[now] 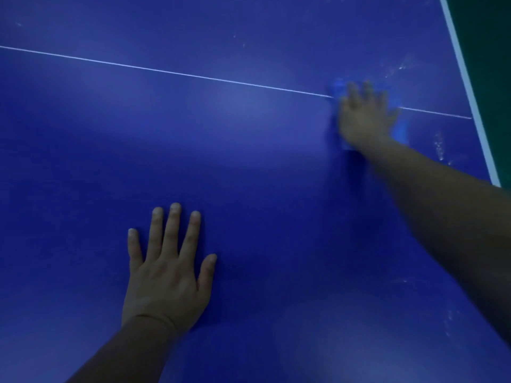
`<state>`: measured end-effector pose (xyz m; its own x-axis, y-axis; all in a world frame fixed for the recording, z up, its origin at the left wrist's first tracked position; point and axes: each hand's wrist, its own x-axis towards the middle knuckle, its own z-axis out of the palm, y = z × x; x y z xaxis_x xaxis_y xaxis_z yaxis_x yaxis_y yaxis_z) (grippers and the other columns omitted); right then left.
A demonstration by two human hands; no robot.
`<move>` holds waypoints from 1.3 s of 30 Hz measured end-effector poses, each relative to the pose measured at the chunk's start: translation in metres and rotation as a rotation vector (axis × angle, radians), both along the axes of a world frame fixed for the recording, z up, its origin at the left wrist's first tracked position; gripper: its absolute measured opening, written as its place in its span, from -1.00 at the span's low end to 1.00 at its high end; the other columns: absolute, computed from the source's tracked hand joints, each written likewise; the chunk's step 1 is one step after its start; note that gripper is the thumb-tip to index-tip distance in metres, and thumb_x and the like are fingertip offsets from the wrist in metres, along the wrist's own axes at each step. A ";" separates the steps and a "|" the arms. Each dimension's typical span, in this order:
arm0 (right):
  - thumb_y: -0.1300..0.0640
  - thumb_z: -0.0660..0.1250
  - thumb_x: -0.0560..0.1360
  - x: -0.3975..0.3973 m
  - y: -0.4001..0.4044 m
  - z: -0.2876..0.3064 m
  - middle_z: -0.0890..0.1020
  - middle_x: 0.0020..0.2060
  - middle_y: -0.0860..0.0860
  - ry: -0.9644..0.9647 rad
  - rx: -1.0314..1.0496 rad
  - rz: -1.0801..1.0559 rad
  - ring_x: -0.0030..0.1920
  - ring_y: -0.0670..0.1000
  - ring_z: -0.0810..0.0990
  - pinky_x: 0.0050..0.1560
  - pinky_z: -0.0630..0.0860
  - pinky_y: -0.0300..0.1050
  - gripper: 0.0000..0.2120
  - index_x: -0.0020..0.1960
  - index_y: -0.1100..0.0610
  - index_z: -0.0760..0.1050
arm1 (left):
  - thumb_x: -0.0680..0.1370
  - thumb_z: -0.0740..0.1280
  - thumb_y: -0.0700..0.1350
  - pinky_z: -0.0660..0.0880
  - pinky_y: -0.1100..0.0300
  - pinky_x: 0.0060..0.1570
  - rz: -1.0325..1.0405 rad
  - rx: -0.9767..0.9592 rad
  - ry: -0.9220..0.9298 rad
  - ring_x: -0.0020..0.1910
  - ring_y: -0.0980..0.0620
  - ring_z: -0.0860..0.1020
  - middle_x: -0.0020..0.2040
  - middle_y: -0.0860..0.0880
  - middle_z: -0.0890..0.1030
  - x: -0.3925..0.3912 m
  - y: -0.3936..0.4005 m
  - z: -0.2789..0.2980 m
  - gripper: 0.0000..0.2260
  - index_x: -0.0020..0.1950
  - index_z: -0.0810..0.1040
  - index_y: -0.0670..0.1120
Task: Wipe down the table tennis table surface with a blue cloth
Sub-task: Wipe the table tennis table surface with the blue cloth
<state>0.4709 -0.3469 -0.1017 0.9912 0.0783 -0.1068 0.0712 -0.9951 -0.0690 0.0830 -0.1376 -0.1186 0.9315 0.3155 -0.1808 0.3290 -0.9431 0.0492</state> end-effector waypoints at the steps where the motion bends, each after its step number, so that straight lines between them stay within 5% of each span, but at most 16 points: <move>1: -0.18 -0.13 0.66 0.009 -0.027 0.005 0.01 0.63 -0.06 0.025 0.028 -0.146 0.60 0.22 -0.07 0.47 -0.12 0.47 -0.47 0.62 -0.16 -0.01 | 0.64 -0.11 0.27 -0.01 -0.34 0.50 0.004 0.000 0.005 0.62 -0.19 0.00 0.65 -0.13 0.05 0.000 0.000 0.000 -0.36 0.64 0.04 -0.04; 4: -0.17 -0.12 0.67 -0.001 -0.026 0.004 0.01 0.63 -0.03 0.032 0.051 -0.257 0.60 0.24 -0.09 0.46 -0.14 0.49 -0.47 0.63 -0.15 -0.01 | 0.64 -0.12 0.27 0.00 -0.35 0.49 0.003 -0.004 0.020 0.62 -0.20 0.01 0.64 -0.13 0.06 0.000 0.000 0.001 -0.36 0.64 0.05 -0.04; 6: -0.15 -0.09 0.68 -0.039 0.014 -0.005 0.07 0.63 0.00 -0.034 0.022 0.014 0.60 0.26 -0.02 0.46 -0.08 0.50 -0.48 0.62 -0.12 0.06 | 0.64 -0.11 0.26 0.00 -0.35 0.49 -0.002 -0.008 0.011 0.62 -0.20 0.01 0.64 -0.14 0.07 0.000 0.000 0.001 -0.35 0.64 0.07 -0.05; 9: -0.19 -0.10 0.63 -0.120 0.071 -0.018 0.21 0.59 -0.02 -0.068 0.001 0.693 0.58 0.22 0.11 0.47 -0.03 0.46 -0.46 0.58 -0.14 0.19 | 0.61 -0.04 0.24 0.02 -0.37 0.48 0.010 -0.010 -0.007 0.61 -0.21 0.05 0.63 -0.15 0.11 0.001 -0.002 0.002 -0.35 0.63 0.13 -0.08; 11: -0.21 -0.08 0.62 -0.123 0.069 -0.015 0.26 0.57 -0.05 -0.007 0.024 0.919 0.58 0.18 0.15 0.47 -0.02 0.43 -0.46 0.56 -0.16 0.24 | 0.60 0.00 0.23 0.04 -0.38 0.47 0.017 -0.013 -0.006 0.61 -0.21 0.05 0.63 -0.15 0.12 0.001 -0.002 0.003 -0.34 0.62 0.15 -0.08; 15: -0.24 -0.25 0.56 -0.015 -0.015 -0.007 0.13 0.61 -0.01 -0.077 -0.060 0.371 0.60 0.21 0.06 0.47 0.01 0.47 -0.34 0.61 -0.11 0.11 | 0.62 -0.04 0.24 0.00 -0.35 0.49 0.015 -0.012 0.000 0.62 -0.19 0.01 0.64 -0.14 0.07 0.001 -0.001 0.003 -0.35 0.64 0.10 -0.06; 17: -0.21 -0.17 0.63 0.020 -0.068 0.000 0.04 0.63 -0.04 -0.021 0.011 -0.008 0.61 0.20 -0.03 0.48 -0.08 0.45 -0.42 0.63 -0.14 0.03 | 0.63 -0.07 0.26 -0.01 -0.34 0.50 0.014 -0.013 0.009 0.63 -0.18 -0.01 0.65 -0.13 0.05 0.001 -0.001 0.002 -0.35 0.64 0.07 -0.05; 19: -0.19 -0.11 0.66 0.012 -0.080 0.004 0.02 0.63 -0.06 0.008 0.075 -0.146 0.61 0.19 -0.07 0.49 -0.12 0.45 -0.46 0.63 -0.15 0.01 | 0.63 -0.08 0.26 -0.01 -0.35 0.50 0.018 -0.025 0.010 0.63 -0.17 -0.03 0.65 -0.12 0.03 0.000 0.000 0.002 -0.35 0.64 0.05 -0.04; 26: -0.19 -0.03 0.64 -0.137 -0.032 -0.014 0.29 0.56 -0.01 -0.033 -0.018 1.018 0.57 0.18 0.18 0.47 -0.01 0.41 -0.48 0.56 -0.10 0.25 | 0.63 -0.11 0.27 -0.03 -0.35 0.50 0.028 -0.045 0.002 0.63 -0.15 -0.05 0.65 -0.12 0.02 -0.001 0.000 0.003 -0.34 0.64 0.05 -0.04; 33: -0.27 -0.19 0.56 0.019 -0.108 0.000 0.11 0.62 -0.03 -0.055 -0.029 0.350 0.60 0.15 0.01 0.50 -0.03 0.39 -0.34 0.62 -0.11 0.07 | 0.63 -0.13 0.29 -0.12 -0.28 0.53 0.040 -0.049 -0.016 0.63 -0.11 -0.12 0.66 -0.09 -0.02 -0.001 -0.001 0.001 -0.35 0.65 0.00 -0.01; 36: -0.21 -0.11 0.62 -0.041 -0.128 -0.006 0.20 0.59 0.06 -0.093 -0.059 0.547 0.57 0.24 0.13 0.42 0.09 0.49 -0.42 0.61 -0.09 0.07 | 0.63 -0.12 0.28 -0.10 -0.30 0.53 0.038 -0.050 -0.021 0.63 -0.13 -0.10 0.65 -0.11 0.00 -0.001 -0.001 0.002 -0.35 0.65 0.01 -0.02; 39: -0.18 -0.06 0.68 -0.155 -0.161 -0.010 0.24 0.56 0.09 -0.072 -0.048 1.039 0.55 0.30 0.18 0.42 0.09 0.49 -0.51 0.55 -0.07 0.24 | 0.63 -0.11 0.27 -0.07 -0.32 0.52 0.031 -0.048 -0.026 0.63 -0.15 -0.07 0.65 -0.13 0.02 -0.001 -0.001 0.002 -0.35 0.65 0.04 -0.04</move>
<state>0.3155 -0.5080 -0.1112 0.4420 0.8938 -0.0759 0.8966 -0.4427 0.0076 0.0820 -0.1382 -0.1164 0.9261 0.3355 -0.1725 0.3557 -0.9289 0.1031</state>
